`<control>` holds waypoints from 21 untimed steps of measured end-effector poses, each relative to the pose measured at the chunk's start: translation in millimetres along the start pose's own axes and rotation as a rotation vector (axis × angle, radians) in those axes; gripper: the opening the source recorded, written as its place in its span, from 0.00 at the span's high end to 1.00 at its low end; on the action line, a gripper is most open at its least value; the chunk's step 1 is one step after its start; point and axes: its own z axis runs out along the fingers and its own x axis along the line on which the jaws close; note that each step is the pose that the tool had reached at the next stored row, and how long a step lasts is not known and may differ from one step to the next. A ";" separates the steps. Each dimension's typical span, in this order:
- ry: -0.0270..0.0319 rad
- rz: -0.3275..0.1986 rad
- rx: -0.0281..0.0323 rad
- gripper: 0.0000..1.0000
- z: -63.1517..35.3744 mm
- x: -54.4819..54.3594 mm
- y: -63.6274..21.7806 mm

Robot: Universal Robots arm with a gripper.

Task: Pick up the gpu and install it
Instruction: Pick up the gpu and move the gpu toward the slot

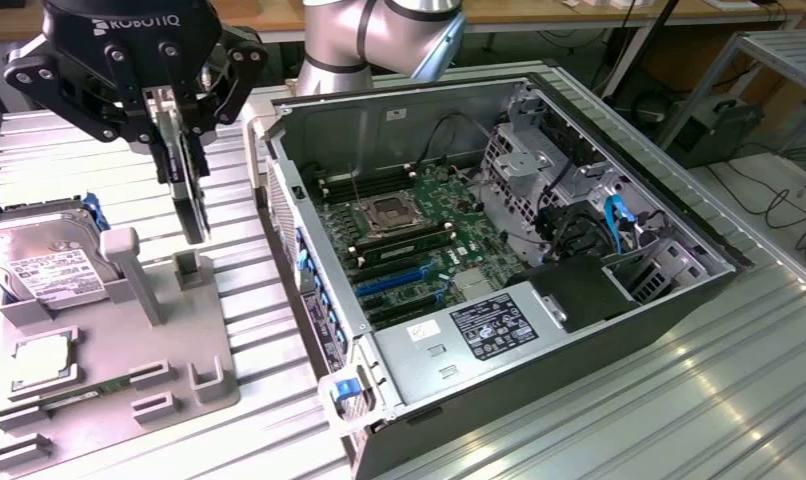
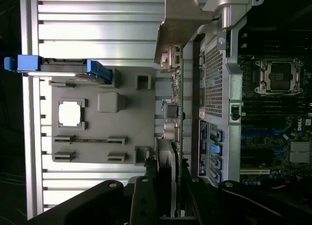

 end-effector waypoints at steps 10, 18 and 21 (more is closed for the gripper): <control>0.0000 0.000 0.0000 0.73 0.2 -6.0 0.0; 0.0001 0.000 0.0005 0.73 0.3 -12.0 0.0; 0.0000 0.000 0.0005 0.73 0.3 -14.7 -0.1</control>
